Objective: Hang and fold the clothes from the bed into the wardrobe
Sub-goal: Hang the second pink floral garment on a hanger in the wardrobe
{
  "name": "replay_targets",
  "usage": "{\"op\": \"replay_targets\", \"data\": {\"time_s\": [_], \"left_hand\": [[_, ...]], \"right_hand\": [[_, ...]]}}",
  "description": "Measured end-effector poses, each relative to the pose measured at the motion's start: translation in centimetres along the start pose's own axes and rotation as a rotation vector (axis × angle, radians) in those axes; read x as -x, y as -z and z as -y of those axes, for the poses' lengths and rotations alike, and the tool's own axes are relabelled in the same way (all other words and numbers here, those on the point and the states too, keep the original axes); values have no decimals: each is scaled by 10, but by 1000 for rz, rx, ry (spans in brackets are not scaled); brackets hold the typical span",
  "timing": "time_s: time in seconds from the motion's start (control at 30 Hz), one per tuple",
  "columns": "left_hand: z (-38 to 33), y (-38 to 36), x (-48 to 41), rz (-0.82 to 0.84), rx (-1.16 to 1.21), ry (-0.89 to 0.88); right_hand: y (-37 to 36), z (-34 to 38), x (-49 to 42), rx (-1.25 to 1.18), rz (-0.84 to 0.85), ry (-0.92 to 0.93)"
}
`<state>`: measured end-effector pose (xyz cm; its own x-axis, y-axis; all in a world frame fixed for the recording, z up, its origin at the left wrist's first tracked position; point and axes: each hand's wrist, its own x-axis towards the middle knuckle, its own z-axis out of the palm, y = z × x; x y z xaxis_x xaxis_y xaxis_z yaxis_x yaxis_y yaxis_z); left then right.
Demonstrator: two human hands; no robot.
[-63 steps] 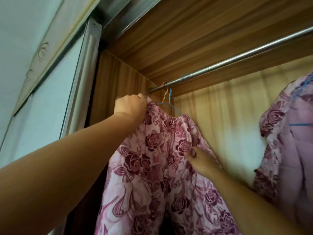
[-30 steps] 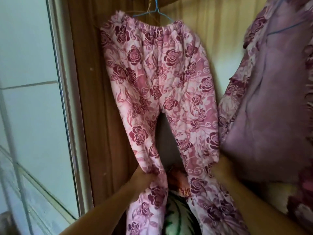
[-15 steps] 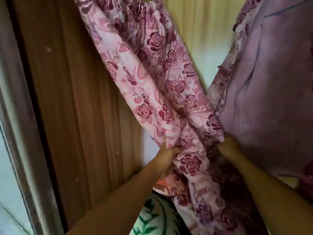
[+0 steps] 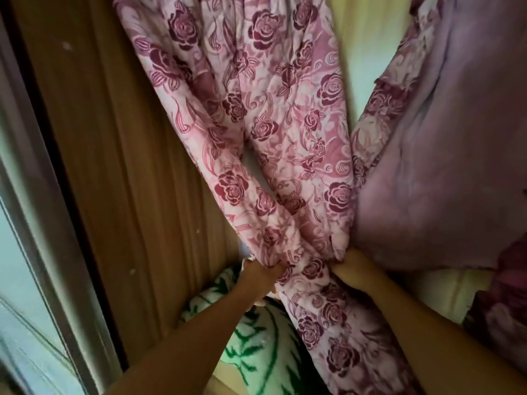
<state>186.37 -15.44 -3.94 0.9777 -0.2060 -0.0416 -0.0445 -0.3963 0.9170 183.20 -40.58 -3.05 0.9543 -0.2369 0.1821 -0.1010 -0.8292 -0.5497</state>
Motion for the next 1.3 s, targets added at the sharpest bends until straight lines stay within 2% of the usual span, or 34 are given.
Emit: {"op": "replay_targets", "data": {"time_s": [0.07, 0.13, 0.2, 0.27, 0.33, 0.4, 0.5, 0.63, 0.7, 0.77, 0.87, 1.0, 1.07, 1.17, 1.27, 1.3], "left_hand": [[-5, 11, 10, 4, -257, -11], [-18, 26, 28, 173, -371, 135], [-32, 43, 47, 353, -477, 239], [-44, 61, 65, 456, -606, 277], [-51, 75, 85, 480, -698, 298], [-53, 87, 106, 450, -715, 305], [-50, 107, 136, 384, -728, 314], [-42, 133, 170, 317, -789, 302], [-39, 138, 177, 276, -809, 228], [-39, 137, 178, 218, -853, 92], [-41, 128, 174, 202, -943, -71], [-29, 117, 167, 415, -922, 81], [-27, 115, 168, 521, -945, 53], [-42, 106, 174, 631, -934, -180], [-58, 93, 176, 521, -1079, -575], [-59, 87, 176, 514, -1078, -648]], "right_hand": [[7, 8, 6, 4, -268, 22], [13, 20, 17, -109, -494, 138], [20, 36, 31, -113, -602, 311], [27, 53, 44, -33, -574, 430], [30, 73, 59, 8, -420, 483], [26, 93, 78, -54, -242, 522], [12, 120, 107, -129, -115, 685], [-17, 127, 131, 185, -84, 797], [-36, 123, 139, 324, -84, 835], [-52, 117, 144, 358, -32, 791], [-71, 108, 151, 315, 90, 599], [-96, 103, 162, 304, 214, 376], [-102, 108, 168, 301, 189, 344], [-100, 110, 173, 251, 162, 291], [-88, 100, 185, 255, 198, 231], [-81, 95, 192, 250, 215, 198]]}}
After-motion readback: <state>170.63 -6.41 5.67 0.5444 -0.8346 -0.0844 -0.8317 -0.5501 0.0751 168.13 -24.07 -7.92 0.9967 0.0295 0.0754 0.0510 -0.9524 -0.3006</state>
